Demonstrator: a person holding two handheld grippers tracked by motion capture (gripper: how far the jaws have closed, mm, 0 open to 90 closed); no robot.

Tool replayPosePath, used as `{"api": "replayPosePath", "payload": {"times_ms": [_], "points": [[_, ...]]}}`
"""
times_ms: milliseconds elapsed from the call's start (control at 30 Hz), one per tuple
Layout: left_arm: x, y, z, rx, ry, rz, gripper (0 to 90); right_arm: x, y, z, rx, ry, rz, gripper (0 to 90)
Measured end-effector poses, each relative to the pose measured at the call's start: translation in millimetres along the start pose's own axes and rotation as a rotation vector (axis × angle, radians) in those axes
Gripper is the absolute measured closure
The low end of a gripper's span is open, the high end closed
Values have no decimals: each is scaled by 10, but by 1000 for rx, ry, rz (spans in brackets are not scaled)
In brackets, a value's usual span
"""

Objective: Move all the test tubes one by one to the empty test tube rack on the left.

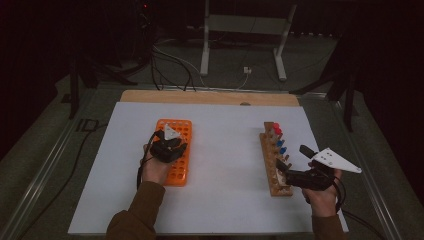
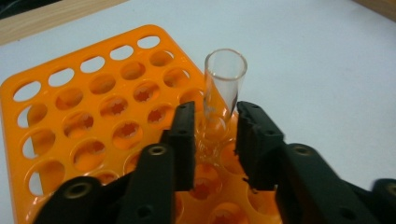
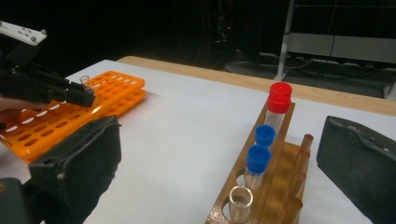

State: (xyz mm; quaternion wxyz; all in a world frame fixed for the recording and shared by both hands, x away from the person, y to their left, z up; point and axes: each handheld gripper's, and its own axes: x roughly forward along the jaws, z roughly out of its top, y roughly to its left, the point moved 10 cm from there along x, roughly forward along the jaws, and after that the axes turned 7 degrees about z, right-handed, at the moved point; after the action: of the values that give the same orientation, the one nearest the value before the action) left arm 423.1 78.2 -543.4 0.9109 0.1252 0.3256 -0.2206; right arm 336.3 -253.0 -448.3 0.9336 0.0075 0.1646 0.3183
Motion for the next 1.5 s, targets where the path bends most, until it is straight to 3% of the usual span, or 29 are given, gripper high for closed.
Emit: {"api": "replayPosePath", "payload": {"times_ms": [200, 533, 867, 967, 1200, 1333, 1500], "points": [[-139, 70, -18, -64, -46, -16, 553, -12, -11, -1, 3, -1, -2, 3], [-476, 112, 53, -159, -190, -81, 357, -21, -24, -5, 4, -1, -5, 3], [-735, 84, 26, -216, -287, -48, 145, -27, -39, -15, 0, 7, -13, 4], [-790, 58, -6, -220, -307, -37, 27, -22, -46, -23, 15, 8, -10, 11], [-866, 22, -66, -229, -351, -30, 6, 28, -101, -129, 19, 57, -20, 77], [-918, 19, -67, -234, -365, -30, 6, 100, -154, -267, 20, 106, -31, 175], [-952, 1, -67, -219, -373, -18, 6, 182, -191, -464, -5, 191, -47, 472]]}}
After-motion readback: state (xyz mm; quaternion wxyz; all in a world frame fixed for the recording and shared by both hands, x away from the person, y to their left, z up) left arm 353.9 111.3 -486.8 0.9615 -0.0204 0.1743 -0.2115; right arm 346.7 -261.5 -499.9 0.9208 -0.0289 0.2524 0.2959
